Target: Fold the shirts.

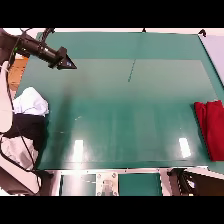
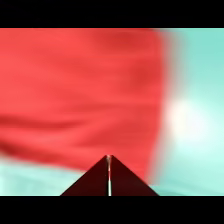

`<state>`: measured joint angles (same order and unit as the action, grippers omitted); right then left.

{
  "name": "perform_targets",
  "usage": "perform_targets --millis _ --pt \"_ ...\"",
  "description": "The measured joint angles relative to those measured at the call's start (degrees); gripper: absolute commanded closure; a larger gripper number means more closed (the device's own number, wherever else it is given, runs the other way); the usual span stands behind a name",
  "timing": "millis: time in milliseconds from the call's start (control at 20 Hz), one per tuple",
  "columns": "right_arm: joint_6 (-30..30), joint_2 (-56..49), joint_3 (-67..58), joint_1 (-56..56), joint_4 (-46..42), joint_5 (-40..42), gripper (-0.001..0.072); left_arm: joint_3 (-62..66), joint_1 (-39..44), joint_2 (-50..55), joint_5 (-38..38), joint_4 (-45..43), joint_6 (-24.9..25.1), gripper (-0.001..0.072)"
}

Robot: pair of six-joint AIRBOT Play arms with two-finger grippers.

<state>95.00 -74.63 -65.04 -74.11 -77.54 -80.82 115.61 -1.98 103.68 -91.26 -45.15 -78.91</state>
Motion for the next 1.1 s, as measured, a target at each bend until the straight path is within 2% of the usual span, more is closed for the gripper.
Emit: perform_targets --millis 200,350,600,800,1100 --pt "-4.17 4.42 -1.7 15.52 11.26 2.38 0.0694 -3.17 0.85 -6.27 -1.14 -7.93 -2.32 0.0681" --pt "-6.16 8.59 -1.11 28.79 13.94 3.28 0.0694 -12.0 2.58 -14.14 -0.63 -11.8 -3.37 0.0681" --pt "-7.3 17.46 7.72 47.1 14.19 5.31 0.0694 -35.32 7.87 -30.21 6.51 -15.26 -4.57 0.068" --pt "-7.54 21.05 12.09 56.48 14.45 6.25 0.0693 -46.34 9.57 -37.24 10.01 -16.13 -5.03 0.0679" --pt "-7.65 22.12 13.57 61.61 14.49 4.48 0.0693 -50.16 10.19 -39.63 11.89 -16.2 -5.07 0.0679"
